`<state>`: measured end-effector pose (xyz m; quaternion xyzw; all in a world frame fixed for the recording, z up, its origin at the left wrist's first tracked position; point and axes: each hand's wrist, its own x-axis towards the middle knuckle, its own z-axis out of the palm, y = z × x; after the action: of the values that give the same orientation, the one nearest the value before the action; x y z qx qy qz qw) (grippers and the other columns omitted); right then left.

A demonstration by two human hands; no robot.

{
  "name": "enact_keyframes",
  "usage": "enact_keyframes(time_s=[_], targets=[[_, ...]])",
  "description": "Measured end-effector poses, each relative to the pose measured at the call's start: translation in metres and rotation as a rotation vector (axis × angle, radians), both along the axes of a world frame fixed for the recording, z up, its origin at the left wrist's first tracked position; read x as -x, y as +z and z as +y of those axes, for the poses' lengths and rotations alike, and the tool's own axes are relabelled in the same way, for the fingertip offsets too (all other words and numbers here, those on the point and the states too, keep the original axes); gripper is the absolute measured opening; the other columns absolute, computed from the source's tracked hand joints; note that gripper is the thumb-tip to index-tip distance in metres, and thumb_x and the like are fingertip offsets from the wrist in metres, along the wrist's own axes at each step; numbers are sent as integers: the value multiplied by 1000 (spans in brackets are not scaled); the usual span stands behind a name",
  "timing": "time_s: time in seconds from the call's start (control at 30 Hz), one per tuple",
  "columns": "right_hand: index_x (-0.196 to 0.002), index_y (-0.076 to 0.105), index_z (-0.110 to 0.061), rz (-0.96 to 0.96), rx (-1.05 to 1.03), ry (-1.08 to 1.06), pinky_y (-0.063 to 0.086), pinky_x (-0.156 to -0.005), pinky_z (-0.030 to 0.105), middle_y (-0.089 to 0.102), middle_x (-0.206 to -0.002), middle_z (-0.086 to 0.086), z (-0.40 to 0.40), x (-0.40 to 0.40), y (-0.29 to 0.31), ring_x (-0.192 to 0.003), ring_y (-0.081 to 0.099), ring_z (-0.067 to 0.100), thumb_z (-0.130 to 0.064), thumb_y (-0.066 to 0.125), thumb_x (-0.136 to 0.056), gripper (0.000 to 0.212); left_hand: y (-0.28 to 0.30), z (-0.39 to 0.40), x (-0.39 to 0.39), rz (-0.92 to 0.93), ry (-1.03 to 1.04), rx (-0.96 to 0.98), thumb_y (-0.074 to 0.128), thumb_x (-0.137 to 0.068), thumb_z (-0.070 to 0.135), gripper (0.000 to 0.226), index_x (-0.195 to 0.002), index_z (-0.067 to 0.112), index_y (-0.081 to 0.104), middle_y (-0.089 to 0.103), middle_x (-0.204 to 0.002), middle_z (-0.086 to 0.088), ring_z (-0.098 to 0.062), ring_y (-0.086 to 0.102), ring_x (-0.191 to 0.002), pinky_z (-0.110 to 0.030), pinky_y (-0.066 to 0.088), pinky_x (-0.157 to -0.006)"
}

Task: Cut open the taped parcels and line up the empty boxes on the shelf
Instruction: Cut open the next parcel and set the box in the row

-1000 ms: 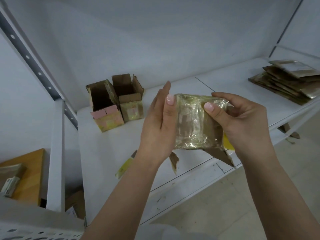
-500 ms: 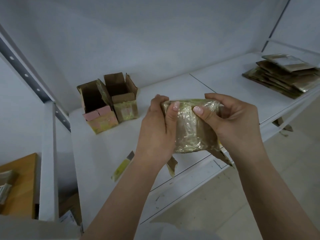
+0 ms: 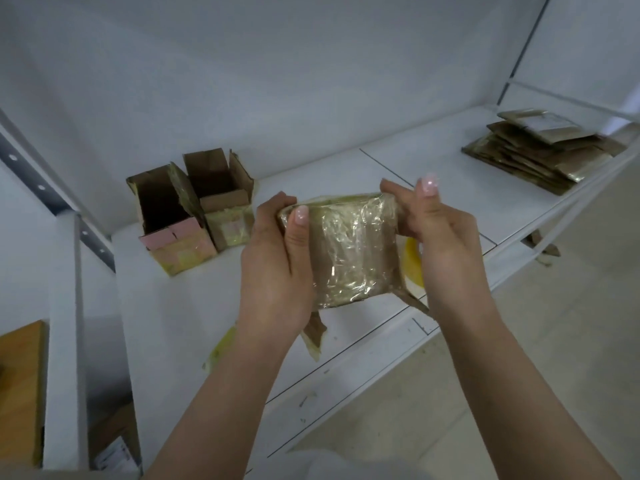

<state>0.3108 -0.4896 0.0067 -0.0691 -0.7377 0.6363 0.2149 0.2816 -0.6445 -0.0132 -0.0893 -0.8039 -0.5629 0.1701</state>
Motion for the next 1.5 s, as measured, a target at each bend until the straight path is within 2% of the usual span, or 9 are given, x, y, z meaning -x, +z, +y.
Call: enact_keyframes(time_s=[0.13, 0.3, 0.43, 0.63, 0.73, 0.87, 1.17, 1.3, 1.5], targets=[[-138, 55, -34, -65, -137, 80, 42, -110, 34, 62, -131, -14, 11, 3, -1, -120, 57, -2, -62, 25, -90, 64, 3, -7, 0, -48, -81, -64, 26, -95, 57, 55, -116, 17, 58, 65, -94, 10, 2, 61, -88, -12, 45, -73], [-137, 50, -44, -99, -104, 197, 42, -85, 0, 62, -94, -41, 3, -5, -7, -101, 56, -19, -66, 16, -84, 67, 5, -2, -6, -22, -93, -90, 26, -100, 52, 46, -101, 17, 57, 60, -75, 9, 3, 58, -70, -8, 41, -59], [-141, 46, -42, -155, -64, 214, 42, -100, 17, 59, -125, -18, 4, -10, -6, -123, 52, 1, -74, 16, -82, 74, 6, 0, -10, -16, -103, -103, 28, -94, 49, 46, -105, 15, 56, 58, -71, 9, 6, 58, -67, -8, 42, -57], [-136, 53, -16, -41, -615, -18, 51, -77, 36, 68, -90, 1, -1, 0, -6, -88, 66, 20, -51, 17, -96, 64, 1, 1, -5, -16, -65, -36, 27, -94, 55, 51, -111, 15, 54, 57, -80, 14, -2, 57, -76, -16, 40, -64], [-127, 59, -14, 7, -532, -17, 49, -73, 35, 70, -85, 7, -3, -2, -7, -79, 62, 13, -49, 20, -98, 60, -2, 1, -2, -17, -68, -59, 29, -94, 55, 51, -112, 15, 56, 58, -80, 15, 2, 58, -78, -15, 43, -67], [-139, 52, -15, -38, -510, -27, 46, -70, 15, 63, -89, -7, -3, 0, -10, -81, 57, 6, -55, 21, -93, 69, -4, 1, -6, -33, -100, -100, 30, -90, 64, 60, -125, 22, 55, 63, -96, 20, 9, 58, -94, -9, 44, -74], [-129, 60, -5, 137, -585, -193, 35, -50, 20, 50, -63, -12, -14, 4, -32, -58, 53, 14, -47, 23, -99, 63, -15, 8, -9, 78, -32, -80, 35, -98, 41, 40, -123, 17, 55, 59, -104, 20, 13, 56, -96, -2, 39, -75], [-131, 60, -13, 143, -529, -114, 44, -60, 14, 62, -76, -8, -8, 1, -40, -70, 59, 9, -54, 22, -96, 66, -23, 1, -3, 101, -57, -61, 36, -100, 43, 38, -122, 20, 56, 60, -107, 20, 11, 57, -99, -2, 40, -77], [-107, 63, -34, 10, -95, -5, 50, -99, 37, 69, -108, -9, 22, 7, -38, -105, 65, 7, -80, 29, -86, 61, -23, -23, 9, 197, -193, -71, 33, -100, 52, 50, -122, 14, 57, 58, -134, 0, -5, 50, -129, -20, 39, -106]])
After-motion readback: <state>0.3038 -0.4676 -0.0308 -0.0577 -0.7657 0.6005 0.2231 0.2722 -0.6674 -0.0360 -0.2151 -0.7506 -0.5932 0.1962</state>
